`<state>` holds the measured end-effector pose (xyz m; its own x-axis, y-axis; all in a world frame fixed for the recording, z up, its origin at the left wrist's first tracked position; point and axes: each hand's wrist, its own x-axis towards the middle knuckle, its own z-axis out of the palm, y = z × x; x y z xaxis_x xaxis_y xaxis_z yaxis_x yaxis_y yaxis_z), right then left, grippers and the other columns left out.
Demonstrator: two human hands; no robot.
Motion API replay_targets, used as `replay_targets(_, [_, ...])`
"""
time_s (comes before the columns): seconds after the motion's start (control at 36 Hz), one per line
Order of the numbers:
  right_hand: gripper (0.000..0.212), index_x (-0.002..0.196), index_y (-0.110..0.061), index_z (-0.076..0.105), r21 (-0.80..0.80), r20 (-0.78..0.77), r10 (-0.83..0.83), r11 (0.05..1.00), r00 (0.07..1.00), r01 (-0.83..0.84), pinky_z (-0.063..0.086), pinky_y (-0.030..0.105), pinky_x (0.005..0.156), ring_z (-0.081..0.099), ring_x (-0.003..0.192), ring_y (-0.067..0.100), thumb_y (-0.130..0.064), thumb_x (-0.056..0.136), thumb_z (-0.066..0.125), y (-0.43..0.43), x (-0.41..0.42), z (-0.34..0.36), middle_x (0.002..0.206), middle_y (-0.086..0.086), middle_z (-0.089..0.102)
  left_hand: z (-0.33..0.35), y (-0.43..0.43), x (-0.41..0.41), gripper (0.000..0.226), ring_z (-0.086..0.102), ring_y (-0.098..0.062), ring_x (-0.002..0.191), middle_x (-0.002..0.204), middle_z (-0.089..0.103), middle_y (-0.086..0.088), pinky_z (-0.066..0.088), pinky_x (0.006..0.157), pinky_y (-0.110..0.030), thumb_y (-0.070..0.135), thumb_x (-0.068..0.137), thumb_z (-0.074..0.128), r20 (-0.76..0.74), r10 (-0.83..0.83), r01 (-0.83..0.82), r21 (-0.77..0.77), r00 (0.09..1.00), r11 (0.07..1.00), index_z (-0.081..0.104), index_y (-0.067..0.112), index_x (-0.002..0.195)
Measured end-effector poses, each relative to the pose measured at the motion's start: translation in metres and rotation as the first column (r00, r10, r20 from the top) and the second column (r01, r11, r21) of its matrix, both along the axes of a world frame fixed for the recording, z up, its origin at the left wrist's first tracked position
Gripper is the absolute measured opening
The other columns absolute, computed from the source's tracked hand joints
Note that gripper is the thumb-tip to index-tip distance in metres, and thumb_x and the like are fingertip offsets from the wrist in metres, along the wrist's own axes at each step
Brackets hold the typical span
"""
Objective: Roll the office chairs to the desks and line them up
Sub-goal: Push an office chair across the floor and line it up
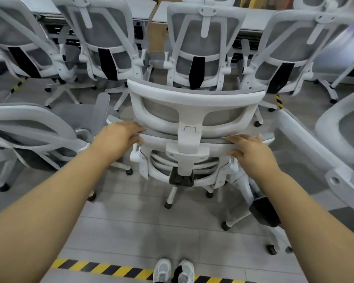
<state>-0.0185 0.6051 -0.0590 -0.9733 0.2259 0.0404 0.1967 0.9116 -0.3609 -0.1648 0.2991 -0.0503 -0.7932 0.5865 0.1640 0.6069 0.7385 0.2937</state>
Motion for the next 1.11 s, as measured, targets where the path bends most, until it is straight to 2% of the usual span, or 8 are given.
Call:
replay_targets(0.31, [0.038, 0.129, -0.016, 0.057, -0.024, -0.021, 0.005, 1.000, 1.000, -0.005, -0.001, 0.044, 0.116, 0.045, 0.123, 0.030, -0.013, 0.091, 0.058, 0.002, -0.006, -0.002, 0.133, 0.008, 0.055, -0.005, -0.004, -0.001, 0.026, 0.066, -0.028, 0.090, 0.102, 0.069, -0.005, 0.054, 0.067, -0.042, 0.017, 0.082, 0.067, -0.067, -0.067, 0.071, 0.060, 0.995, 0.996, 0.068, 0.010, 0.107])
replay_targets(0.5, [0.040, 0.132, -0.019, 0.053, -0.028, 0.023, 0.000, 1.000, 1.000, 0.001, 0.000, 0.045, 0.118, 0.042, 0.127, 0.024, -0.017, 0.092, 0.057, 0.004, -0.003, -0.001, 0.136, 0.003, 0.052, -0.006, 0.003, 0.007, 0.029, 0.061, -0.030, 0.100, 0.114, 0.064, -0.006, 0.051, 0.068, -0.041, 0.009, 0.084, 0.065, -0.054, -0.043, 0.046, 0.044, 0.998, 0.998, 0.064, 0.008, 0.113])
replay_targets(0.58, [0.042, 0.135, -0.023, 0.048, 0.055, 0.085, -0.016, 0.998, 0.996, 0.011, 0.021, 0.045, 0.114, 0.040, 0.126, 0.028, -0.023, 0.093, 0.054, 0.000, -0.001, 0.005, 0.140, 0.002, 0.048, -0.003, 0.005, 0.011, 0.036, 0.056, -0.028, 0.110, 0.126, 0.058, -0.004, 0.047, 0.072, -0.038, 0.015, 0.087, 0.062, -0.043, 0.000, -0.002, -0.029, 0.999, 1.000, 0.058, 0.009, 0.123])
replay_targets(0.64, [0.044, 0.136, -0.025, 0.046, 0.106, 0.106, -0.042, 0.994, 0.993, 0.031, 0.039, 0.043, 0.100, 0.042, 0.123, 0.028, -0.028, 0.093, 0.054, -0.003, 0.002, 0.012, 0.139, 0.002, 0.047, -0.002, 0.005, 0.014, 0.040, 0.053, -0.027, 0.114, 0.130, 0.053, 0.000, 0.046, 0.074, -0.037, 0.021, 0.088, 0.061, -0.039, 0.016, -0.019, -0.072, 0.999, 0.997, 0.055, 0.011, 0.127])
replay_targets(0.69, [0.044, 0.134, -0.024, 0.047, 0.129, 0.112, -0.062, 0.990, 0.992, 0.047, 0.045, 0.041, 0.092, 0.046, 0.121, 0.026, -0.032, 0.092, 0.055, -0.003, 0.006, 0.019, 0.136, 0.000, 0.049, -0.001, 0.005, 0.018, 0.040, 0.052, -0.025, 0.113, 0.131, 0.052, 0.002, 0.045, 0.073, -0.034, 0.026, 0.089, 0.060, -0.043, 0.032, -0.035, -0.082, 0.999, 0.996, 0.055, 0.013, 0.127])
replay_targets(0.83, [0.040, 0.127, -0.026, 0.053, 0.172, 0.146, -0.109, 0.982, 0.983, 0.083, 0.049, 0.038, 0.085, 0.052, 0.114, 0.019, -0.044, 0.091, 0.053, 0.001, 0.030, 0.035, 0.129, -0.004, 0.053, 0.000, 0.002, 0.032, 0.034, 0.055, -0.027, 0.107, 0.124, 0.054, 0.000, 0.040, 0.066, -0.031, 0.030, 0.088, 0.060, -0.059, 0.039, -0.045, -0.104, 0.997, 0.994, 0.061, 0.015, 0.119])
replay_targets(0.92, [0.035, 0.120, -0.026, 0.056, 0.173, 0.215, -0.144, 0.979, 0.966, 0.107, 0.048, 0.037, 0.083, 0.054, 0.111, 0.021, -0.044, 0.091, 0.054, 0.007, 0.051, 0.041, 0.122, -0.001, 0.058, 0.002, 0.003, 0.047, 0.032, 0.054, -0.025, 0.106, 0.117, 0.056, 0.002, 0.038, 0.065, -0.029, 0.037, 0.089, 0.056, -0.057, 0.041, -0.051, -0.203, 0.998, 0.978, 0.060, 0.021, 0.116])
replay_targets(1.11, [0.039, 0.117, -0.026, 0.056, 0.131, 0.470, -0.074, 0.991, 0.880, 0.013, 0.042, 0.033, 0.077, 0.053, 0.096, 0.019, -0.050, 0.087, 0.056, 0.038, 0.108, 0.042, 0.112, -0.001, 0.060, 0.005, 0.028, 0.099, 0.029, 0.056, -0.019, 0.102, 0.113, 0.058, 0.003, 0.048, 0.077, -0.034, 0.045, 0.091, 0.049, 0.089, 0.019, 0.023, -0.445, 0.996, 0.895, 0.058, 0.028, 0.111])
